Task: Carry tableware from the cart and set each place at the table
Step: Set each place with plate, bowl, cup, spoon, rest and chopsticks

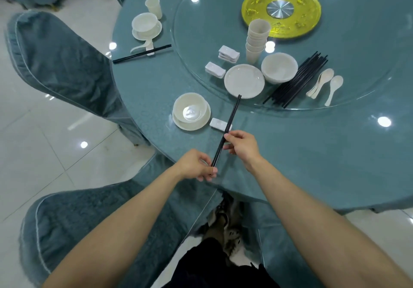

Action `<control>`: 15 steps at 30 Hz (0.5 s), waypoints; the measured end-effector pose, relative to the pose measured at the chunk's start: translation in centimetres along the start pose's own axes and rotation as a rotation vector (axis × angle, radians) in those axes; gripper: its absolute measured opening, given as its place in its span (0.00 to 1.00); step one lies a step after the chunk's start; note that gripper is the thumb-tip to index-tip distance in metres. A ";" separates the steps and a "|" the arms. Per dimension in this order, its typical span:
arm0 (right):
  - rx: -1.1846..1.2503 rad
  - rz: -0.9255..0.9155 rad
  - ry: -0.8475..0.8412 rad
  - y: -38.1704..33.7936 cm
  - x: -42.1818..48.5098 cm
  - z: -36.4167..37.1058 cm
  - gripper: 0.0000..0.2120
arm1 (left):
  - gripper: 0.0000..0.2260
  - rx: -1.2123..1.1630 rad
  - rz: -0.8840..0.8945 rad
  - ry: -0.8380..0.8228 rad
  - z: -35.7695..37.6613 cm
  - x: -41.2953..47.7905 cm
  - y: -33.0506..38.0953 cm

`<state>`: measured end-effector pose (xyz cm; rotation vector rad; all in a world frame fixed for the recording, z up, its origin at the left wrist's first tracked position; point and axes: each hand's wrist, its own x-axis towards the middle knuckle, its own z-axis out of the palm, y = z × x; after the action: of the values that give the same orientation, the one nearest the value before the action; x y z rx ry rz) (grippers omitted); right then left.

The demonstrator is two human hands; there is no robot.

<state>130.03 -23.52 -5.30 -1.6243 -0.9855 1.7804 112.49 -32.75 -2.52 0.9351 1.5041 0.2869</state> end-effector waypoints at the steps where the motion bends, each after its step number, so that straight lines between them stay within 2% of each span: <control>1: -0.017 0.022 -0.012 0.5 -0.2 0.2 0.02 | 0.09 0.012 -0.020 0.005 0.1 -0.1 -0.5; 5: -0.128 0.065 -0.063 2.3 -0.6 0.8 0.06 | 0.12 0.068 -0.082 0.030 0.6 0.1 -1.6; 10: -0.175 0.088 -0.048 3.0 -0.3 0.8 0.09 | 0.13 0.046 -0.139 0.072 0.3 1.1 -1.7; 15: -0.227 0.100 0.003 3.5 0.0 0.6 0.11 | 0.14 0.161 -0.169 0.204 0.4 1.9 -1.6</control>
<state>129.76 -25.72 -8.12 -1.8429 -1.1578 1.7830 112.51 -32.60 -5.05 0.9192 1.8036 0.1429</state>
